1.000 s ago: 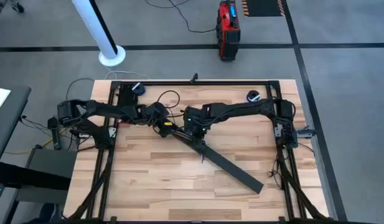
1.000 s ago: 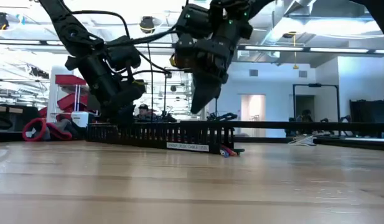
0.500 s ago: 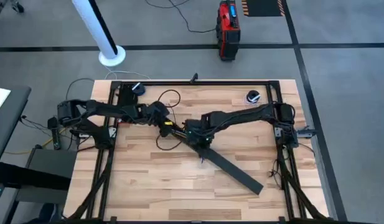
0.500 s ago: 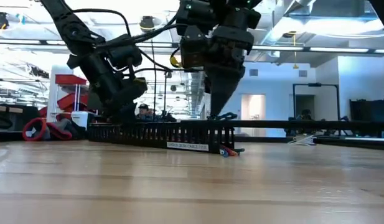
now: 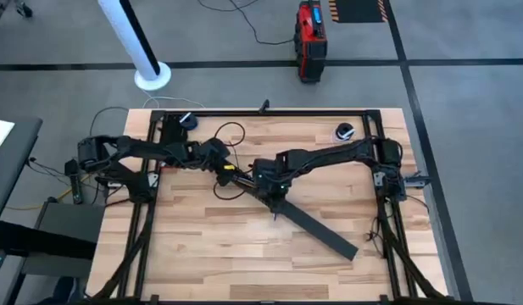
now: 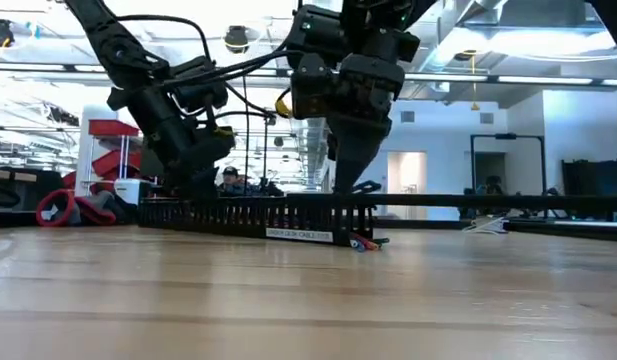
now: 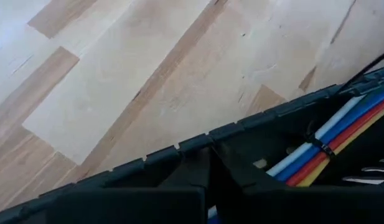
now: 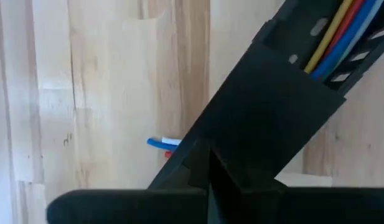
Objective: Ziptie cables
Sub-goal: Close the black cable duct
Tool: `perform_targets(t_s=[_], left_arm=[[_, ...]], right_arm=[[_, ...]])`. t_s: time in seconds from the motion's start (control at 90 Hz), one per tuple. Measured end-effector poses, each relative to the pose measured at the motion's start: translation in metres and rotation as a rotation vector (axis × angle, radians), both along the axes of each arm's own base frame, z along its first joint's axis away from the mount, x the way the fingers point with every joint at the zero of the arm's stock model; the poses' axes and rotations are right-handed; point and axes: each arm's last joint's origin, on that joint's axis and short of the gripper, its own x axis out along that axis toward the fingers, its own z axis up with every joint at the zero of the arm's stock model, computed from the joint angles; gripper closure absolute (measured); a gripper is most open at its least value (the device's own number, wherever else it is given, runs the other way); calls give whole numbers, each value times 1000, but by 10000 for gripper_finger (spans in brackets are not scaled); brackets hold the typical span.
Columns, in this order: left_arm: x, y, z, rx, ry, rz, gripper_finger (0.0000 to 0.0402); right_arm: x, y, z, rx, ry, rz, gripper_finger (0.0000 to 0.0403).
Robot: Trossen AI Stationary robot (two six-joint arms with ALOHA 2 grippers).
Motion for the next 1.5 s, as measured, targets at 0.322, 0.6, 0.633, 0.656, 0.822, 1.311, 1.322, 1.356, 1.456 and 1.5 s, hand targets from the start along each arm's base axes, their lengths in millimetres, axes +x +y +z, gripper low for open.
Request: perform_targets(t_s=[0.322, 0.6, 0.633, 0.656, 0.822, 1.311, 1.322, 1.356, 1.456, 1.5], left_arm=[[0, 0, 2, 23, -7, -26, 401], [-5, -2, 32, 154, -96, -136, 401], [-6, -2, 36, 170, -106, -148, 401], [-7, -3, 38, 182, -111, -157, 401], [-13, -7, 48, 216, -123, -285, 394], [-3, -47, 56, 187, -237, -622, 284], [-2, -48, 57, 186, -241, -623, 283], [-1, -49, 56, 183, -247, -627, 283], [2, -52, 51, 157, -232, -623, 308], [5, -52, 47, 143, -230, -613, 332]], right_arm=[[2, -7, 0, 2, -30, -1, 403], [3, -8, 0, 0, -37, -1, 403], [3, -8, 0, 0, -37, -1, 403], [3, -8, 0, 0, -37, -1, 403], [3, -8, 0, 0, -37, 3, 403], [2, -7, 0, 0, -35, 16, 403], [2, -7, 0, 0, -35, 16, 403], [2, -7, 0, 0, -35, 18, 403], [2, -7, 0, -3, -36, 26, 403], [2, -7, 0, -3, -36, 26, 403]])
